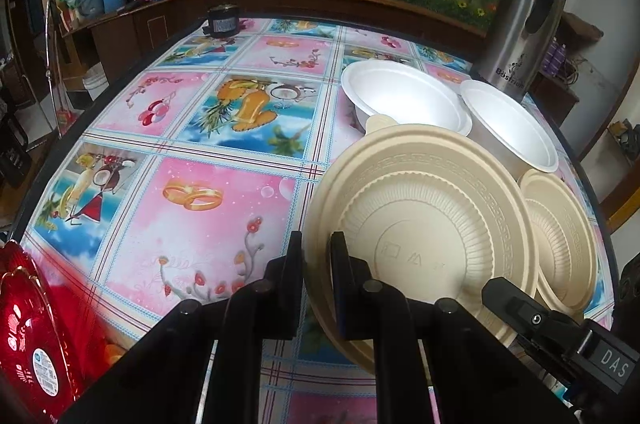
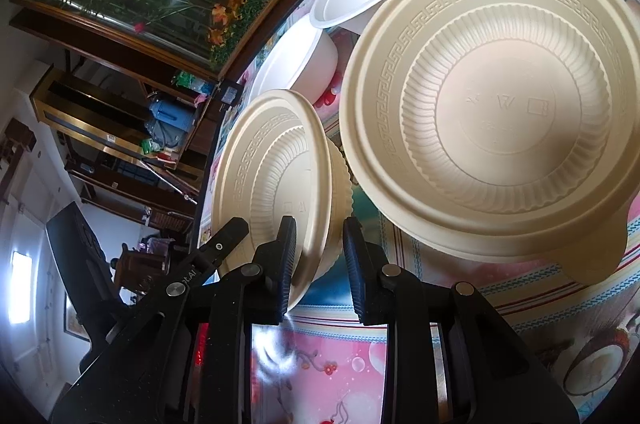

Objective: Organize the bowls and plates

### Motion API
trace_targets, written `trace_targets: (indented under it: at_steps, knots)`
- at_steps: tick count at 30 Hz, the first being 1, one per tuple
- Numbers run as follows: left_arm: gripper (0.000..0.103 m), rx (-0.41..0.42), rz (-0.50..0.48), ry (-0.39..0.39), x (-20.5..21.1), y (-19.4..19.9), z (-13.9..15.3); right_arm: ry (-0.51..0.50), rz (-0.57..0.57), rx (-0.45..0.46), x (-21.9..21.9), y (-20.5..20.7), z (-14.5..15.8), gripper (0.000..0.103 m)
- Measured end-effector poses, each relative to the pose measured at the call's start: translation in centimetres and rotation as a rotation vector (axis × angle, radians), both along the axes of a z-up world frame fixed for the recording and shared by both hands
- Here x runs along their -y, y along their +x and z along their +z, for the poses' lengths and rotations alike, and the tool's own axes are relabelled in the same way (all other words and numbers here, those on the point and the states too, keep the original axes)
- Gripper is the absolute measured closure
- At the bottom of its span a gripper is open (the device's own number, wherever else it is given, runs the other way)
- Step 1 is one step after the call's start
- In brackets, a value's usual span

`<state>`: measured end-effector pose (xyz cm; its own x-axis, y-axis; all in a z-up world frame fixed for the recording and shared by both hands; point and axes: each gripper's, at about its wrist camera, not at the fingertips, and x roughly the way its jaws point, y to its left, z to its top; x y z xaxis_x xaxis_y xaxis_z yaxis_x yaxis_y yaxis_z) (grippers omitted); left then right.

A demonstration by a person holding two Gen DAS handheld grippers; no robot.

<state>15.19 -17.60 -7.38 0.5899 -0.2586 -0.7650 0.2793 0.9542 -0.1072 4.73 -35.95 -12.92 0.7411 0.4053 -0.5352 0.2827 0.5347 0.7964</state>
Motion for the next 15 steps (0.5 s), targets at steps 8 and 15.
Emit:
trace_targets:
  at_steps: [8,15]
  knots:
    - [0.092,0.054,0.036,0.016,-1.3,-1.7,0.8,-0.022,0.007,0.039,-0.6,-0.5,0.8,0.078]
    - [0.092,0.067,0.064,0.021,-3.7,-3.4,1.3,-0.032,0.03,0.078,-2.1,-1.3,1.7,0.078]
